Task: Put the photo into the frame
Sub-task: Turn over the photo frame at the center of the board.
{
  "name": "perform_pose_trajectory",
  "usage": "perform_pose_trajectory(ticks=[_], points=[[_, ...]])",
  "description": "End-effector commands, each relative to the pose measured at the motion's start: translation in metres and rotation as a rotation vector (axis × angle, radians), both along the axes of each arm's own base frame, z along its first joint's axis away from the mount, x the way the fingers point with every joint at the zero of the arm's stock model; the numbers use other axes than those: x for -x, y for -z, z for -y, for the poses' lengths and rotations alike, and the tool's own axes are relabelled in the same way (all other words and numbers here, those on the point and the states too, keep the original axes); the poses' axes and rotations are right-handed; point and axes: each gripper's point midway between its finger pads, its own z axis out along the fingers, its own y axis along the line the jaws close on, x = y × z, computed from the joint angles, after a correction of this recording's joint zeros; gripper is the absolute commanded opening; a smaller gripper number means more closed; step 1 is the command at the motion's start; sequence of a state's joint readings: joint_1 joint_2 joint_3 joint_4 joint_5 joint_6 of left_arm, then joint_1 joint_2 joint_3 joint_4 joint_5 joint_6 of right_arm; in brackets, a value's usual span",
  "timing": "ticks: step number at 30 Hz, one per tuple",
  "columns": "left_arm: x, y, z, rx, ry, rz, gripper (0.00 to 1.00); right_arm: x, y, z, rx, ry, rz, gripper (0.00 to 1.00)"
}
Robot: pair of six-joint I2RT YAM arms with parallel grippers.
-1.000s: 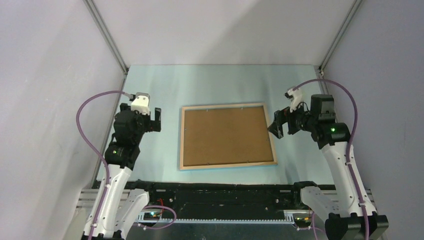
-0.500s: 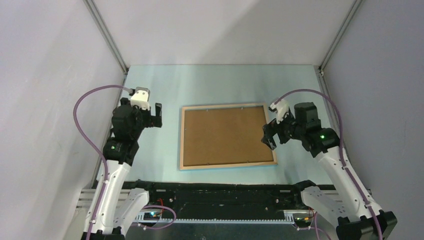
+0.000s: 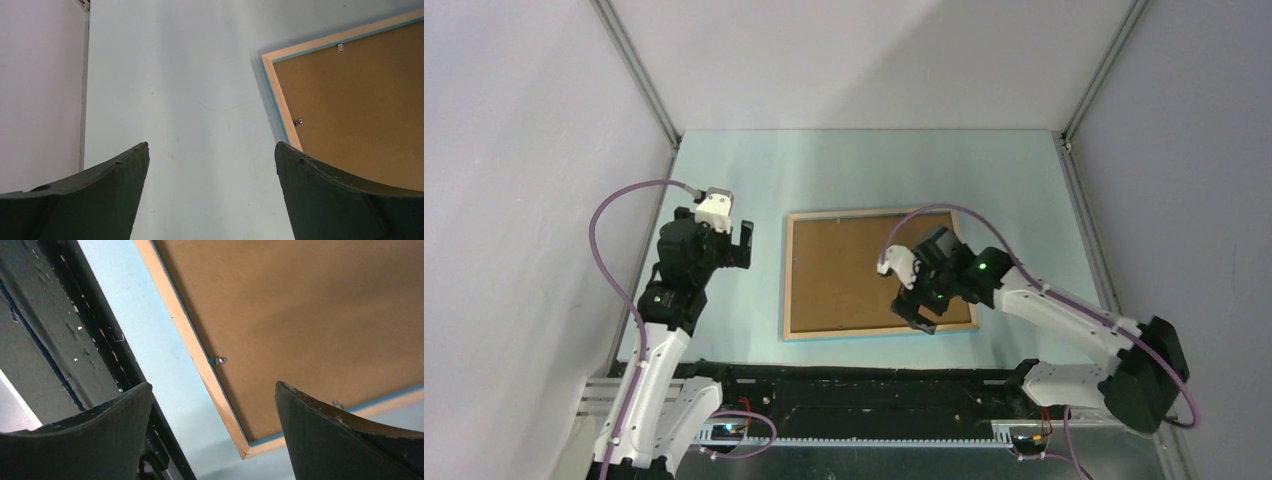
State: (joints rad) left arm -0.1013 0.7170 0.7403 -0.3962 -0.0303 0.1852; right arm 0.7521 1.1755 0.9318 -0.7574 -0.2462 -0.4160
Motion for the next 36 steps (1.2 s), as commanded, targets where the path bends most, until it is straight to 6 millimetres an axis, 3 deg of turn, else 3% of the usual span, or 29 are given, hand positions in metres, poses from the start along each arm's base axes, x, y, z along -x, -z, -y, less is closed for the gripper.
perform_pose_trajectory(ticks=[1,11,25,36], points=[[-0.005,0.000,0.000,-0.018,0.014,0.003,1.00,-0.003,0.020,-0.020,0.091,-0.094,0.071,0.95],[-0.006,0.013,0.000,-0.025,0.013,-0.035,1.00,0.012,0.060,-0.048,0.196,-0.196,0.061,0.87],[-0.010,0.023,0.002,-0.027,0.028,-0.072,1.00,0.004,0.085,-0.037,0.311,-0.177,0.096,0.79],[-0.010,0.026,0.002,-0.034,0.031,-0.077,1.00,0.010,0.093,-0.027,0.341,-0.176,0.069,0.72]])
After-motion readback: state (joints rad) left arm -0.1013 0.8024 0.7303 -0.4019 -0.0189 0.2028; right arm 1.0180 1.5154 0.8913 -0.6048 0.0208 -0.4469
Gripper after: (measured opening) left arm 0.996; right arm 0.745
